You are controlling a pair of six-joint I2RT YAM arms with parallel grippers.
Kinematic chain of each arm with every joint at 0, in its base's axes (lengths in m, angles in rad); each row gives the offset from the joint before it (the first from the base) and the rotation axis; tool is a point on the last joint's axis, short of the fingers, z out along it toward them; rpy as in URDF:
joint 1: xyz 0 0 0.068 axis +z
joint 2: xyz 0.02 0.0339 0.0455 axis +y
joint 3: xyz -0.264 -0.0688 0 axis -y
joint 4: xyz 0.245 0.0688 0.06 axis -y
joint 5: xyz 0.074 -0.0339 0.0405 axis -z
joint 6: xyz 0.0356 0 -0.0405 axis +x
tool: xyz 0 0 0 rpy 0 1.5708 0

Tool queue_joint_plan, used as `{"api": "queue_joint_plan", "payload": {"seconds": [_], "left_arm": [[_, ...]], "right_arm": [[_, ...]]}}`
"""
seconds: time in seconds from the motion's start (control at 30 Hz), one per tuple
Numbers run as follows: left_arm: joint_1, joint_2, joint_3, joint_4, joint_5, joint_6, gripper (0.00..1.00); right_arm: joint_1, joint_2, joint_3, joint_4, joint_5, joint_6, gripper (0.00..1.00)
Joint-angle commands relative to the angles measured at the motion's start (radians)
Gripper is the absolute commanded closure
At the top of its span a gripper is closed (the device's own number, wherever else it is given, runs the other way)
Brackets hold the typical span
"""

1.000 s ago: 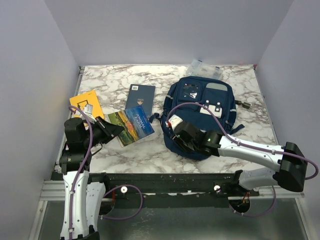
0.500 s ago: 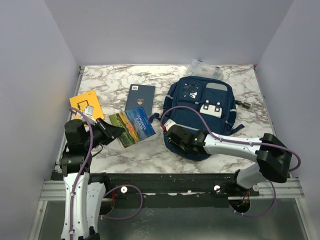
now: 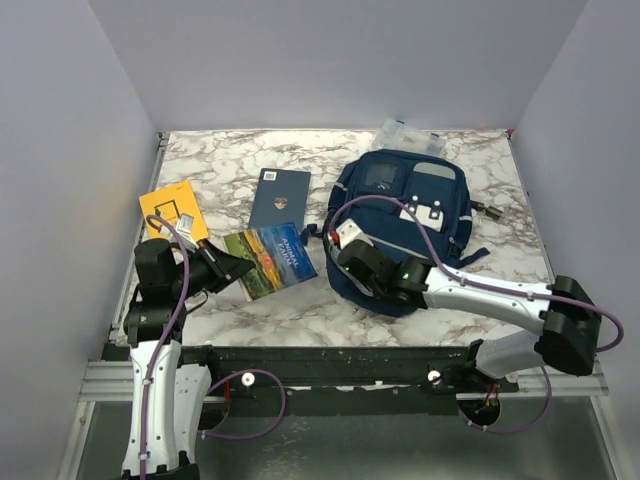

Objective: Pack the student bag
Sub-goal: Place the book in the student bag.

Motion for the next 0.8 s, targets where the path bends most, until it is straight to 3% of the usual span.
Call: {"api": "queue_joint_plan", "payload": {"seconds": [0.0, 0.3, 0.47, 0.77], "left_arm": [[0.002, -0.021, -0.002, 0.094, 0.085, -0.047, 1.0], [0.002, 0.009, -0.06, 0.248, 0.206, -0.2, 1.0], [-0.027, -0.052, -0.181, 0.457, 0.222, -0.413, 1.0], [-0.317, -0.095, -0.247, 0.537, -0.064, -0.618, 1.0]], "right_arm": [[-0.007, -0.115, 0.076, 0.039, 0.113, 0.05, 1.0], [-0.007, -0.216, 0.179, 0.112, 0.196, 0.096, 0.99], [-0.009, -0.22, 0.229, 0.136, 0.221, 0.115, 0.99], [-0.01, -0.206, 0.268, 0.151, 0.214, 0.141, 1.0]]}}
